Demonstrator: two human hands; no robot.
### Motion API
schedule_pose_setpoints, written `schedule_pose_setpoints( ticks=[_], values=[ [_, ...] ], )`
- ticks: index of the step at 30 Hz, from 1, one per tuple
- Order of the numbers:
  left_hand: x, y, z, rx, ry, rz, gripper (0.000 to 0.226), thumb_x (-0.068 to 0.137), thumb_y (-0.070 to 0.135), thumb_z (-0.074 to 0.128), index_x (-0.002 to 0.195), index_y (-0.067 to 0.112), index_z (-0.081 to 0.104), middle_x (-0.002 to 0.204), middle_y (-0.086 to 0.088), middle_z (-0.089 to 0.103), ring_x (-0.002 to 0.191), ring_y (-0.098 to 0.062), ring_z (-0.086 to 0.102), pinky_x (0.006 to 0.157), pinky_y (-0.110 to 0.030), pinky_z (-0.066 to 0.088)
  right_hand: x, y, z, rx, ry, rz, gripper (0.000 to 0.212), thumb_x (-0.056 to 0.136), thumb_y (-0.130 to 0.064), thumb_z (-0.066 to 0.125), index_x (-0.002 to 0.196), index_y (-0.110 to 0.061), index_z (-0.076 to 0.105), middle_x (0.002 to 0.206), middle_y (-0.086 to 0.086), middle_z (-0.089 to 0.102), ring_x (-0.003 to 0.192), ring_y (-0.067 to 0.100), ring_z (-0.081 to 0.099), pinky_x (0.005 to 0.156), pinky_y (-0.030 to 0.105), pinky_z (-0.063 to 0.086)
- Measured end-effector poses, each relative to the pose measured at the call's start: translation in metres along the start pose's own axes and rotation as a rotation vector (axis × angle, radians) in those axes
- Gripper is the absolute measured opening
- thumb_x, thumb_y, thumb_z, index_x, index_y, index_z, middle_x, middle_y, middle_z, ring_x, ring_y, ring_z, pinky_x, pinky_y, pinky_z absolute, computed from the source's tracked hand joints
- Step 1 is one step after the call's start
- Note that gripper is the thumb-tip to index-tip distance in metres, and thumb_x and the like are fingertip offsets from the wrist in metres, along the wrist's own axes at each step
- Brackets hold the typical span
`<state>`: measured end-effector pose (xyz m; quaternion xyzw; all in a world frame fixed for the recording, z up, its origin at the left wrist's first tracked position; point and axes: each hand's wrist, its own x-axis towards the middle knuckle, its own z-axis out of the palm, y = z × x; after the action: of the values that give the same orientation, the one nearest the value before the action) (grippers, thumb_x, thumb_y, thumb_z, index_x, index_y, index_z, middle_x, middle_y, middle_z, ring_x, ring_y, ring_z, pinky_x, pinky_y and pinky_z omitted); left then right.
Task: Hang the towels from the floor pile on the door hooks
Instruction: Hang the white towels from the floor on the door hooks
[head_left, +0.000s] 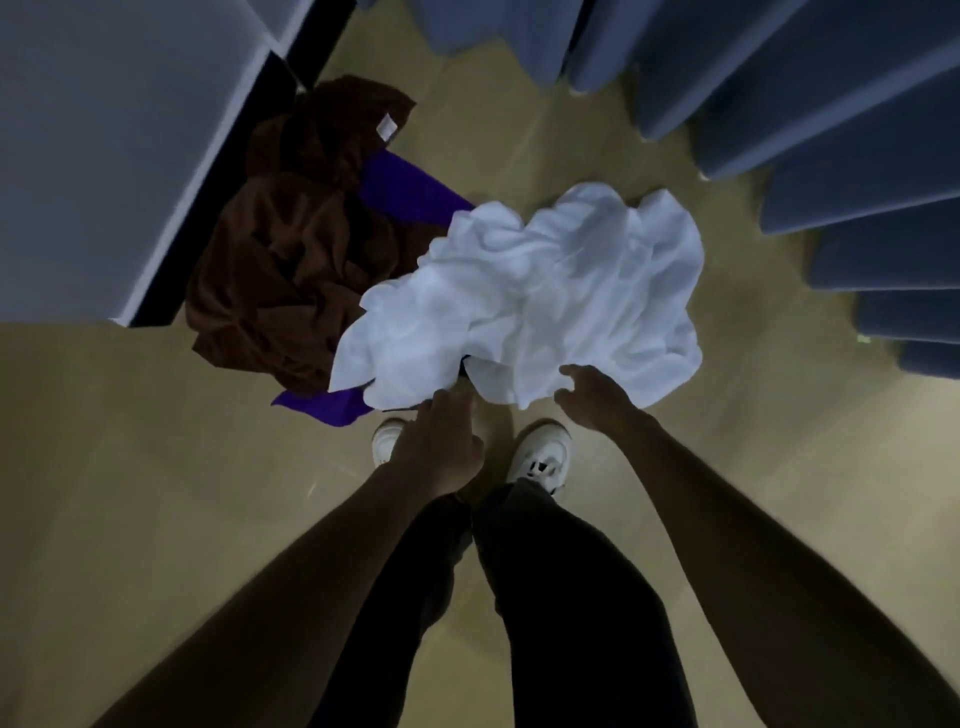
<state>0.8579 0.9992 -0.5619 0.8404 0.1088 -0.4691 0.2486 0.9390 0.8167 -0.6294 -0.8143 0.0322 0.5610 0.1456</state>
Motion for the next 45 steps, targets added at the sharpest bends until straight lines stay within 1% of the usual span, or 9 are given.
schedule_pose_setpoints(
  ticks=[5,9,13,19,28,32,37,40,45],
  values=[
    [0.042,-0.041,0.048,0.002,-0.041,-0.038,0.047,0.095,0.025,0.045,0.139,0.012,0.034,0.142,-0.014,0.037,0.13,-0.031,0.039,0.103,-0.042,0.041,0.087,0.007,0.01,0.048,0.087,0.056,0.056,0.09,-0.022,0.048,0.144,-0.017,0.034,0.149,0.018,0.028,0.137,0.033,0.03,0.113,0.04,0.031],
    [0.046,-0.067,0.07,-0.053,-0.045,-0.056,0.048,0.093,0.022,0.046,0.138,0.011,0.034,0.136,-0.016,0.043,0.116,-0.029,0.05,0.088,-0.038,0.048,0.119,0.007,0.016,0.046,0.189,0.089,0.048,0.092,-0.019,0.046,0.139,-0.01,0.043,0.145,0.018,0.037,0.134,0.036,0.035,0.112,0.038,0.031],
    [0.023,-0.071,0.063,-0.035,-0.047,-0.092,0.047,0.094,0.023,0.046,0.138,0.011,0.036,0.129,-0.013,0.046,0.115,-0.028,0.048,0.088,-0.035,0.046,0.089,-0.01,0.011,-0.025,0.285,-0.029,0.032,0.094,-0.006,0.04,0.115,0.003,0.062,0.123,0.022,0.059,0.119,0.036,0.052,0.098,0.034,0.04],
    [-0.043,-0.03,0.002,-0.11,-0.05,-0.09,0.044,0.096,0.021,0.042,0.137,0.008,0.034,0.136,-0.014,0.039,0.125,-0.03,0.04,0.098,-0.041,0.042,-0.028,-0.061,-0.022,0.037,0.36,-0.128,0.034,0.097,-0.016,0.04,0.113,-0.01,0.069,0.125,0.013,0.061,0.118,0.028,0.052,0.095,0.025,0.031],
    [-0.179,0.055,-0.136,-0.249,0.32,0.089,0.072,0.092,0.04,0.052,0.149,0.012,0.018,0.145,-0.009,0.034,0.132,-0.025,0.038,0.104,-0.039,0.039,-0.256,-0.172,-0.087,0.475,0.352,-0.237,0.021,0.088,-0.015,0.056,0.09,-0.01,0.076,0.095,0.005,0.073,0.092,0.018,0.064,0.085,0.028,0.047],
    [-0.234,0.074,-0.2,-0.191,0.523,0.137,0.043,0.089,0.026,0.039,0.127,0.007,0.044,0.119,-0.012,0.054,0.108,-0.03,0.056,0.082,-0.039,0.046,-0.326,-0.212,-0.113,0.406,0.365,-0.405,0.023,0.089,-0.014,0.054,0.083,-0.006,0.074,0.083,0.01,0.072,0.082,0.02,0.066,0.078,0.032,0.049],
    [-0.305,0.078,-0.265,-0.221,0.674,0.15,0.03,0.082,0.008,0.044,0.11,0.006,0.055,0.11,-0.014,0.063,0.105,-0.033,0.058,0.082,-0.035,0.047,-0.396,-0.244,-0.15,0.546,0.277,-0.585,0.019,0.084,0.002,0.055,0.085,-0.008,0.071,0.063,0.002,0.066,0.054,0.004,0.06,0.065,0.024,0.049],
    [-0.353,0.083,-0.294,-0.259,0.794,0.169,0.03,0.08,-0.001,0.046,0.105,0.008,0.061,0.106,-0.015,0.066,0.099,-0.032,0.06,0.081,-0.033,0.045,-0.43,-0.256,-0.166,0.543,0.237,-0.644,0.028,0.077,0.004,0.06,0.1,-0.012,0.063,0.079,0.003,0.066,0.068,0.013,0.059,0.065,0.024,0.049],
    [-0.436,0.093,-0.328,-0.252,0.911,0.143,0.03,0.074,-0.002,0.041,0.092,0.011,0.061,0.095,-0.012,0.067,0.09,-0.032,0.06,0.074,-0.035,0.05,-0.468,-0.27,-0.18,0.126,0.225,-0.822,0.028,0.072,-0.001,0.058,0.098,-0.009,0.064,0.091,0.009,0.063,0.084,0.021,0.057,0.073,0.03,0.045]
  ],
)
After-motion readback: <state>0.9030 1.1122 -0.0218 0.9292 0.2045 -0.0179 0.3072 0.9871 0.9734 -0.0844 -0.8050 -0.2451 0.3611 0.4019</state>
